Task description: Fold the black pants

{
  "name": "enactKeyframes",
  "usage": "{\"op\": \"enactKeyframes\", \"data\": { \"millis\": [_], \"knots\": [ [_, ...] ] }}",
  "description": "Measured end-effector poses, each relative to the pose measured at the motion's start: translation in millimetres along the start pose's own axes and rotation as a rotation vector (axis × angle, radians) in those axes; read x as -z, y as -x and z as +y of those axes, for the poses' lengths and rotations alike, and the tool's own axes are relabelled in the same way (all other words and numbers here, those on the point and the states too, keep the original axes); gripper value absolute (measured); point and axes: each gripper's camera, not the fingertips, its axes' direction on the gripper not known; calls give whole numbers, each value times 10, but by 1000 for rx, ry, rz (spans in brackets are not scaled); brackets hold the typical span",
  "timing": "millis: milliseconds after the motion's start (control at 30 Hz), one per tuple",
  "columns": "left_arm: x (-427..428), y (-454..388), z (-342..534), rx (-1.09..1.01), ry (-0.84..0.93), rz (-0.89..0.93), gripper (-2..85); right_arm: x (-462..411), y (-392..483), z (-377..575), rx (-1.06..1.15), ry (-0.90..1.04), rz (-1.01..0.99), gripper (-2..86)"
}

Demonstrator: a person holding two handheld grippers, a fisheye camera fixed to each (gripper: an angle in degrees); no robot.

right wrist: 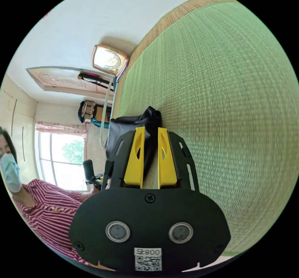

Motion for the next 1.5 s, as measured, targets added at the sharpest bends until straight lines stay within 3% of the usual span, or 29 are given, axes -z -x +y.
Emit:
{"op": "enactKeyframes", "data": {
  "millis": [100, 400, 667, 967, 1167, 1333, 1433, 1500],
  "knots": [
    [135, 84, 61, 37, -60, 7, 69, -63, -31, -73, -30, -6, -29, 72],
    [-50, 586, -91, 151, 20, 138, 57, -311, -30, -224, -65, 46, -9, 44],
    [114, 823, -152, 97, 48, 122, 10, -325, 307, -589, 10, 179, 83, 20],
    [276, 1071, -232, 69, 27, 109, 14, -397, -225, -683, -209, 173, -129, 15],
    [240, 1335, -206, 133, 30, 274, 73, -169, -173, -180, -196, 65, -165, 12],
    [144, 1447, -287, 126, 83, 275, 66, -510, 171, 125, -106, 167, -185, 4],
    [155, 1548, -297, 138, 82, 251, 40, -748, 300, -63, -76, 184, -158, 2],
    [166, 1606, -294, 146, 84, 247, 29, -973, 281, -236, -98, 243, -23, 1]
  ]
}}
